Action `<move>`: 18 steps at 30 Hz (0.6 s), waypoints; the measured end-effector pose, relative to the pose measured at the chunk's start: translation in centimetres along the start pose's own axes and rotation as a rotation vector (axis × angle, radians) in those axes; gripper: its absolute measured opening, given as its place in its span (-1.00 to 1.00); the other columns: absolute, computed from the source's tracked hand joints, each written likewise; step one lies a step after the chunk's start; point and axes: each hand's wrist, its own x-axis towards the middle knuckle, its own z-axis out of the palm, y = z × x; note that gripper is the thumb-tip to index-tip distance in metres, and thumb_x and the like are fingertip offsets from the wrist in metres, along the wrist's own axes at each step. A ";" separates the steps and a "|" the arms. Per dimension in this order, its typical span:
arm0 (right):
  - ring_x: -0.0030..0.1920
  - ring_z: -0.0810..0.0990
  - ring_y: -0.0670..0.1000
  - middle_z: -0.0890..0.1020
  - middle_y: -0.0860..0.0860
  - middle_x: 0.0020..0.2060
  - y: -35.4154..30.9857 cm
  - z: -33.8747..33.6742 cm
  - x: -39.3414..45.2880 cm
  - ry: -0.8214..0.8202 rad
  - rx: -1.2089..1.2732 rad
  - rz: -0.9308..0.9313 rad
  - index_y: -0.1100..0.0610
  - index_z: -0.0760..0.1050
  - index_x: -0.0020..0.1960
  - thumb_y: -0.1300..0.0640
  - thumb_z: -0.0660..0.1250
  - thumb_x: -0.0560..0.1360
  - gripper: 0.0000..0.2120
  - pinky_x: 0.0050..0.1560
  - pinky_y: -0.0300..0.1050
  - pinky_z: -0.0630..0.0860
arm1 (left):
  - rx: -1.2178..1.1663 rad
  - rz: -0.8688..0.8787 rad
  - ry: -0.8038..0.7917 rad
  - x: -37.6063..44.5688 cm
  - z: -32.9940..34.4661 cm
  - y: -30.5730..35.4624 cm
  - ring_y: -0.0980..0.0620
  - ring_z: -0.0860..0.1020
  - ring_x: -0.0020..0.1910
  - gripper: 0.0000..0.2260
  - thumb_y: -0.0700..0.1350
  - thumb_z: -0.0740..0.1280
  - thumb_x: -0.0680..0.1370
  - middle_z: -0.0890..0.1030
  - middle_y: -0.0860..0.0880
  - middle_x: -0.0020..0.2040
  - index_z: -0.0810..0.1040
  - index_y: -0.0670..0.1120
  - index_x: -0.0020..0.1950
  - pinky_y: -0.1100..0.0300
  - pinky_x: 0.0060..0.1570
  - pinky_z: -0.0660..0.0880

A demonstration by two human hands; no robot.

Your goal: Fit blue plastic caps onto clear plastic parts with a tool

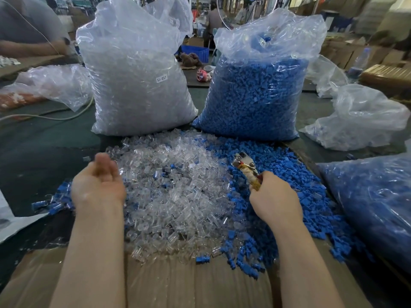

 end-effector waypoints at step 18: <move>-0.34 0.35 -0.01 0.37 -0.04 -0.27 -0.5 0.5 -0.2 -0.023 -0.061 -0.025 0.05 0.33 -0.03 0.06 0.32 0.52 -0.83 -0.35 -0.08 0.30 | 1.823 0.623 -0.624 -4.7 2.6 -6.9 0.06 0.54 -0.02 -0.88 -0.04 0.46 0.52 0.57 0.04 0.06 0.64 0.02 0.03 0.14 0.00 0.48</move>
